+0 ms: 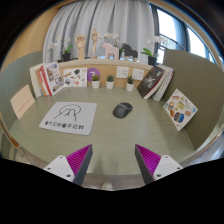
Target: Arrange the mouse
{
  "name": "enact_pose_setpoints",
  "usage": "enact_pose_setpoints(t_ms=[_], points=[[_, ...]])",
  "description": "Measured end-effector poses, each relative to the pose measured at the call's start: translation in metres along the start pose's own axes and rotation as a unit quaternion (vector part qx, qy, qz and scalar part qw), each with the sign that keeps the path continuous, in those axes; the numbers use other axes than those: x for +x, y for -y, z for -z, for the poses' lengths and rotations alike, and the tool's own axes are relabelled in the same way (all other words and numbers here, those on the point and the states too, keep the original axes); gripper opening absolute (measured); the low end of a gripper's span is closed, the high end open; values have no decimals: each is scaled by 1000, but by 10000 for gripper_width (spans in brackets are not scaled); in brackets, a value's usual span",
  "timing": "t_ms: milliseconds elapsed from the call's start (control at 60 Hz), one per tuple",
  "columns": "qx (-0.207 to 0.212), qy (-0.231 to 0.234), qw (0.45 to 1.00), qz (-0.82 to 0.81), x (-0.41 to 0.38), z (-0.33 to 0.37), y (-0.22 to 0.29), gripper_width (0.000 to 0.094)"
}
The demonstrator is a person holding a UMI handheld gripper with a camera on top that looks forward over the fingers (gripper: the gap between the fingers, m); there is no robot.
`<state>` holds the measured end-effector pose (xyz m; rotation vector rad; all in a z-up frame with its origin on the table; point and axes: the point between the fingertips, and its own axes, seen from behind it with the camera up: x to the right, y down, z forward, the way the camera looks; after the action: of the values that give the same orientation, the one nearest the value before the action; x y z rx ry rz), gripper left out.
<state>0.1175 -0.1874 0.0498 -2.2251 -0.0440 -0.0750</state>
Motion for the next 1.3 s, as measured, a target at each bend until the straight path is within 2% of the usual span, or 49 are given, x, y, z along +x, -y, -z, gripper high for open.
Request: enact_pose_setpoints(t_ms=[433, 667, 833, 933, 1250, 1267, 1283, 1300], points=[[-51, 30, 998, -25, 30, -169, 54, 853], [-63, 48, 997, -21, 27, -225, 92, 830], [-81, 62, 995, -7, 12, -249, 111, 665], [-86, 59, 995, -2, 14, -259, 117, 487], [-125, 38, 991, -7, 12, -259, 115, 370], [-127, 36, 991, -8, 12, -260, 114, 369], [-133, 34, 991, -10, 12, -259, 114, 418], [-135, 32, 990, -11, 12, -259, 115, 334]])
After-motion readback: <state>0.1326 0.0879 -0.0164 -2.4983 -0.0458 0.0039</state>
